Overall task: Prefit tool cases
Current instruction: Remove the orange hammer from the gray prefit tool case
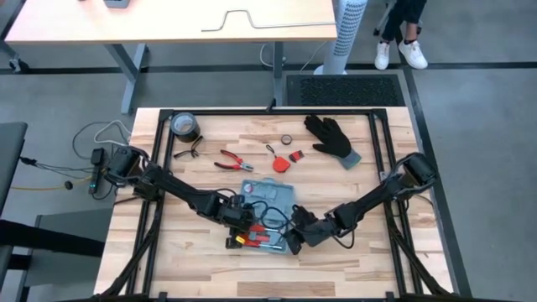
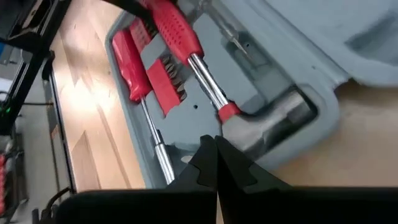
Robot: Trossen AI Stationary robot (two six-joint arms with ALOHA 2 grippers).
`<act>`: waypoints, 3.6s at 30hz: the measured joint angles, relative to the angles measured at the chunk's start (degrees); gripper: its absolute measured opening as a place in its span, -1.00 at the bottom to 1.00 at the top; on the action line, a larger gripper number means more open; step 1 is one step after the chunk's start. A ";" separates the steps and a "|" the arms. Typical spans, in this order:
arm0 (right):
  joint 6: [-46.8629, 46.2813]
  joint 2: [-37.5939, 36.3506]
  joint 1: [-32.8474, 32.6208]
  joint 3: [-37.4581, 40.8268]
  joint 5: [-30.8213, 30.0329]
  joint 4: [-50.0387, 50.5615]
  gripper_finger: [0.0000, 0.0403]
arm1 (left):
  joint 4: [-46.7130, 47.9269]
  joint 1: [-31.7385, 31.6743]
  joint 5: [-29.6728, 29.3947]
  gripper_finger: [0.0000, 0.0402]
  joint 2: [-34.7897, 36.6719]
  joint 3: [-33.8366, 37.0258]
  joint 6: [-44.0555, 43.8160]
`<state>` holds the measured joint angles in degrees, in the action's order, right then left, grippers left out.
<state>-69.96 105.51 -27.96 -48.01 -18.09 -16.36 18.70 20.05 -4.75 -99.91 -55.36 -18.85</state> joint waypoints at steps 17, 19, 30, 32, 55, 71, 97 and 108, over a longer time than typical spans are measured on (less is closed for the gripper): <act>6.55 -6.82 1.28 -0.15 -5.15 2.81 -0.99 | 0.11 -3.02 -3.00 -0.98 13.98 0.12 -2.48; 6.12 -6.82 1.32 -0.15 -5.09 3.95 -0.99 | 0.09 -3.03 -2.86 -0.98 13.84 0.12 -2.27; 5.62 -6.86 0.98 -0.22 -4.96 11.00 -0.89 | -0.76 -2.07 2.87 -0.99 3.15 0.05 1.10; 5.04 -6.88 1.05 -0.24 -4.96 12.24 -0.89 | -0.98 -2.07 4.15 -0.92 2.08 0.05 1.29; 5.50 -6.86 7.46 2.69 -0.86 13.21 -0.98 | -0.13 -2.13 -0.15 -0.04 2.05 -0.03 0.69; 6.13 -6.78 5.46 4.26 -1.22 7.28 -1.00 | 0.19 -2.13 -0.89 -0.04 2.05 -0.62 2.79; 0.97 1.36 5.61 3.93 2.80 -1.03 -1.00 | 9.06 -4.43 0.31 -0.04 1.78 -1.41 14.77; 0.99 1.38 5.61 4.04 2.71 -1.28 -1.00 | 8.91 -3.09 -1.03 -0.13 -1.52 -1.59 13.53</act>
<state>-68.97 106.89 -22.35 -43.97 -15.38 -17.64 27.61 16.96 -5.78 -101.43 -56.95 -5.32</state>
